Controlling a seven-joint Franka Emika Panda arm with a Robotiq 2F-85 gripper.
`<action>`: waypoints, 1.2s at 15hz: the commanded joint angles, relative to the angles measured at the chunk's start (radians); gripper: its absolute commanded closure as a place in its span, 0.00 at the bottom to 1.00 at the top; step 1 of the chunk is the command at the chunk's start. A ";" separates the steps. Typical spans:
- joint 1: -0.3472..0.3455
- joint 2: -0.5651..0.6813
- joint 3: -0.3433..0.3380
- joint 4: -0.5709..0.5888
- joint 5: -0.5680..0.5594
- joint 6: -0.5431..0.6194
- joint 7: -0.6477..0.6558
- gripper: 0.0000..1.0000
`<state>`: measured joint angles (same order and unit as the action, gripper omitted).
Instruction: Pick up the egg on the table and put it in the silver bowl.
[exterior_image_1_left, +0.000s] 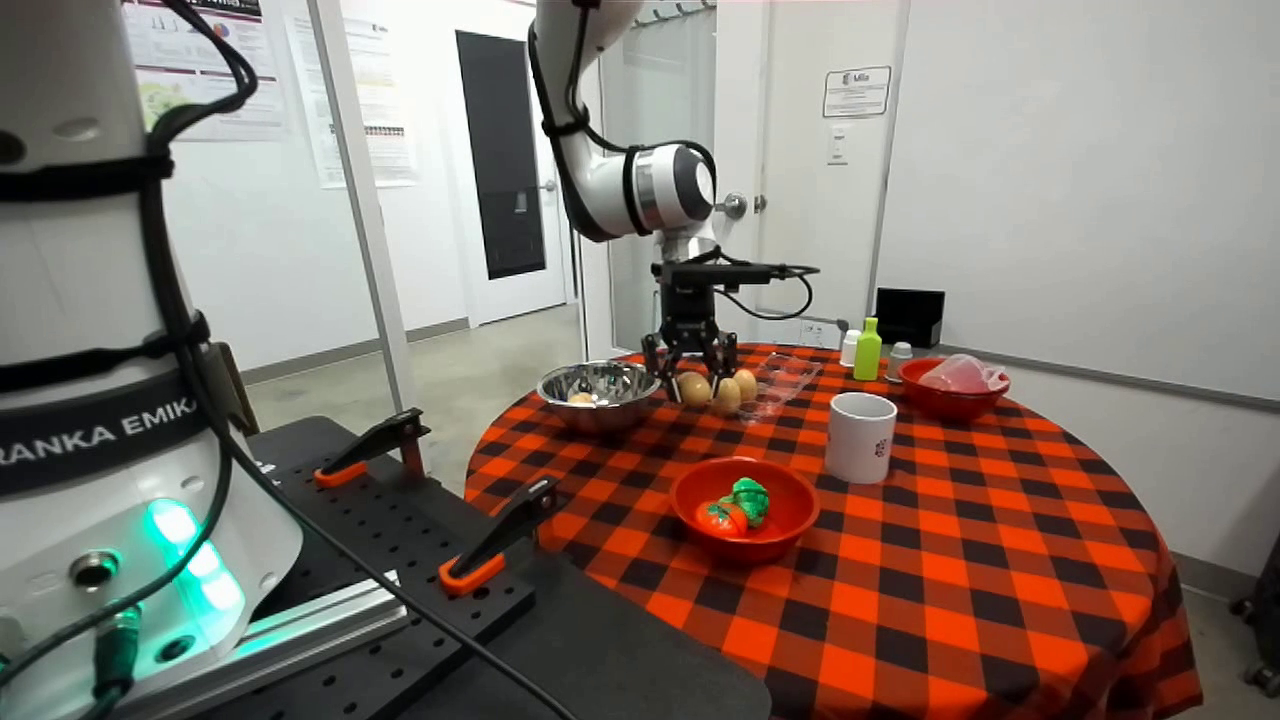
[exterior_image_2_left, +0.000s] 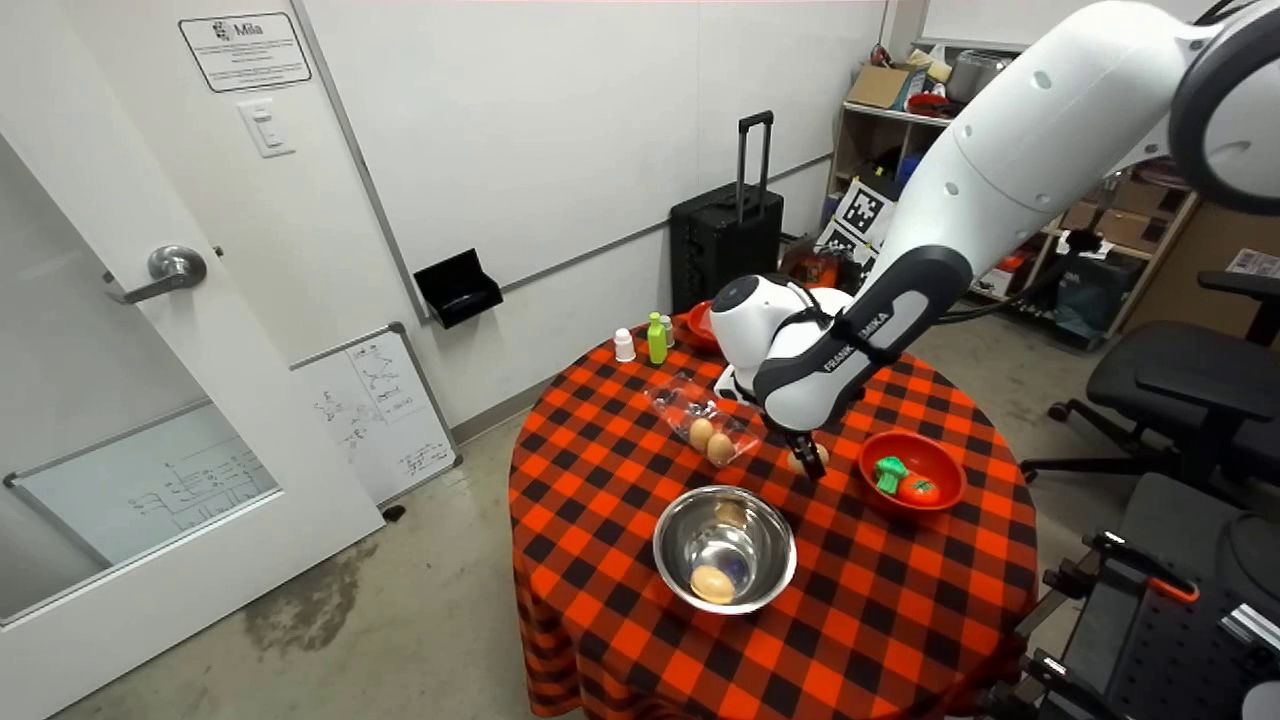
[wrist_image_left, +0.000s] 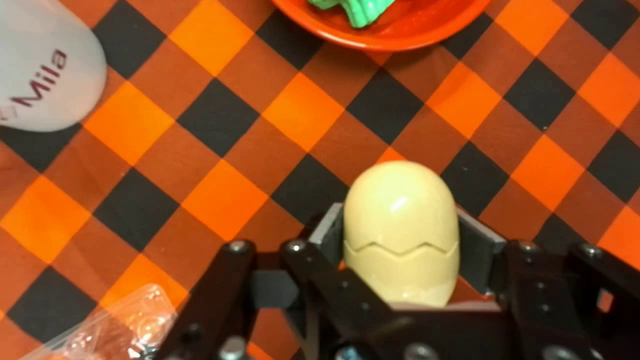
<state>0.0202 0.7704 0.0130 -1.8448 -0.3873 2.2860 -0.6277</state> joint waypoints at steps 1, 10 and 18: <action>0.049 -0.203 0.003 -0.161 -0.024 -0.046 0.128 0.78; 0.136 -0.350 0.127 -0.189 0.146 -0.148 0.446 0.78; 0.152 -0.236 0.134 -0.159 0.300 0.085 0.616 0.78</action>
<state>0.1660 0.4800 0.1570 -2.0199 -0.1218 2.2928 -0.0560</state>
